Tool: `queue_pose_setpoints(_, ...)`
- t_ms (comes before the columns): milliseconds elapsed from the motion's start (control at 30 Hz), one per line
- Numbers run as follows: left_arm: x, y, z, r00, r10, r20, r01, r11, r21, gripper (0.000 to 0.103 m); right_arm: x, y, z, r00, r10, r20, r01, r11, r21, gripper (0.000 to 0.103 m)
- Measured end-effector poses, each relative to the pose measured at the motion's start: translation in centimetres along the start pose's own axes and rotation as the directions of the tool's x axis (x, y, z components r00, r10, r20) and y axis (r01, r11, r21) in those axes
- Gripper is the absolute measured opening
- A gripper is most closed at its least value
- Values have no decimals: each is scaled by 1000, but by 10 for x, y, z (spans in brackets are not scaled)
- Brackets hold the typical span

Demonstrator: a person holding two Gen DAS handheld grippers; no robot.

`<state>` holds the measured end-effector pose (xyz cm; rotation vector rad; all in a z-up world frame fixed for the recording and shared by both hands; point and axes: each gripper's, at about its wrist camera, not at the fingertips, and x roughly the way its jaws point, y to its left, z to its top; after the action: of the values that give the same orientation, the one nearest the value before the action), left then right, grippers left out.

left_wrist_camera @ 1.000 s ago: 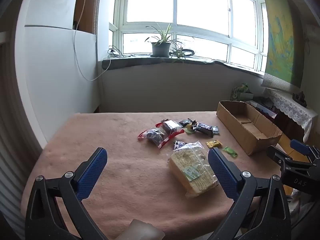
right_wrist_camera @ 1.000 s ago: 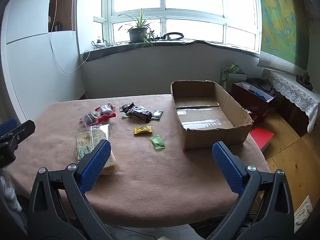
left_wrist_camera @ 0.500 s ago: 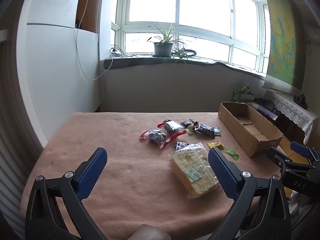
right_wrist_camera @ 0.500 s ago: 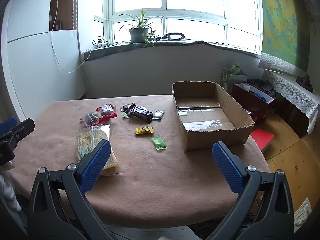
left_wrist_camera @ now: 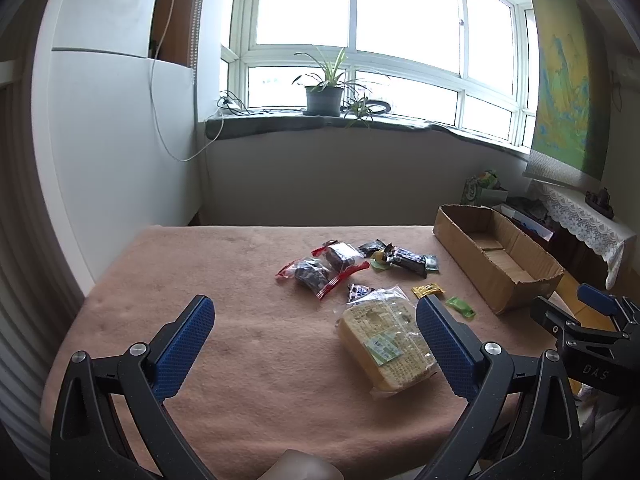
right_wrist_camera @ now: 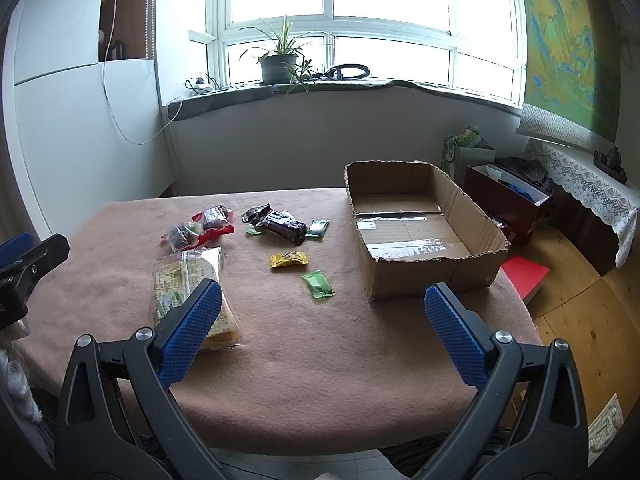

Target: Organize snacks

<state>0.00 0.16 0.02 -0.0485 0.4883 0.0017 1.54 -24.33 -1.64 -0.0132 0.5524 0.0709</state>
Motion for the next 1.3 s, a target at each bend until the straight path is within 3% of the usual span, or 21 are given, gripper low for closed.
queue_pose_setpoints(1300, 0, -1, 2, 1000, -4, -1, 4, 1000, -4, 101, 1, -1, -1, 1000, 2, -3, -2, 1000, 5, 103)
